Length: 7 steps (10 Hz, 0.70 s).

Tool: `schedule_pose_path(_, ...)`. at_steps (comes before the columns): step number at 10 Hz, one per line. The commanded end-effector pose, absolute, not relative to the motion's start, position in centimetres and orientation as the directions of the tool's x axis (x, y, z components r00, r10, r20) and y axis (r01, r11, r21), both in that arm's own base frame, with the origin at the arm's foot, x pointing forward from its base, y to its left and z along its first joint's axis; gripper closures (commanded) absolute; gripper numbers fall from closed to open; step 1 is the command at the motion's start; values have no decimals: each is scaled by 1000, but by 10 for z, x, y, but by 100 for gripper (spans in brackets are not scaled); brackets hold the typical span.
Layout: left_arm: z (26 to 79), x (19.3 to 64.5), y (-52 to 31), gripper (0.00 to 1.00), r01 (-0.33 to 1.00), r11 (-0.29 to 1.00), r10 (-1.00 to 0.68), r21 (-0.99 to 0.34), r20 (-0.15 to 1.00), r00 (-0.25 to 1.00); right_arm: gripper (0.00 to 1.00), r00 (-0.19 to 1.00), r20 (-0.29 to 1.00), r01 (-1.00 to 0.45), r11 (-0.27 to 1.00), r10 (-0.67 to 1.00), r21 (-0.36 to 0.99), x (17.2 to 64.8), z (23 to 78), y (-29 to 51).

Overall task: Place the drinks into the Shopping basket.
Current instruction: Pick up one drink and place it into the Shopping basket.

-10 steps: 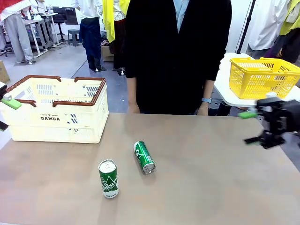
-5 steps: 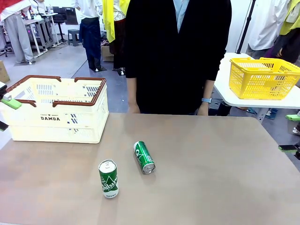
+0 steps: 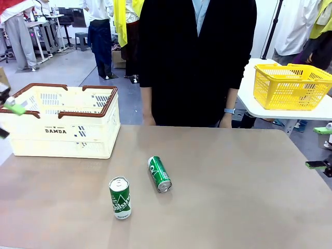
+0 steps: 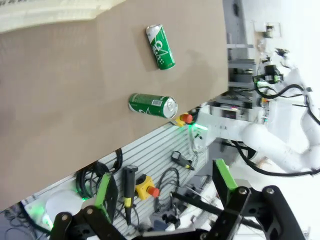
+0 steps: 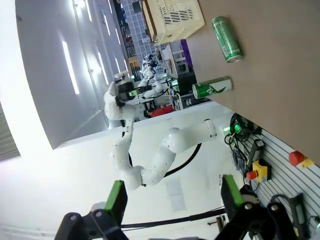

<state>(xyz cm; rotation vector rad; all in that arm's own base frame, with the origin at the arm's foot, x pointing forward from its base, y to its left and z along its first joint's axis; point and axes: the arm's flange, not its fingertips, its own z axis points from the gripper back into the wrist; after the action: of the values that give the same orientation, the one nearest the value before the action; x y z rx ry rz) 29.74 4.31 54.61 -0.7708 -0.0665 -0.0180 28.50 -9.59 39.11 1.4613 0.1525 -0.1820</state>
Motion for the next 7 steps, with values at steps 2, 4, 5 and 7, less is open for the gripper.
schedule_pose_path(2,624,320,-126,0,101,930,-63,-355,117,991,0,977,-212,214,88,-28,973,283,396,-98)
schedule_pose_path(4,610,326,-239,0,168,973,-147,-158,135,980,0,977,-212,214,88,-28,973,283,396,-98)
schedule_pose_path(5,591,325,-288,0,196,977,-181,-80,161,970,0,977,-212,214,88,-28,973,283,396,-98)
schedule_pose_path(7,540,311,-355,0,222,973,-201,-57,252,947,0,977,-212,214,88,-28,973,283,396,-98)
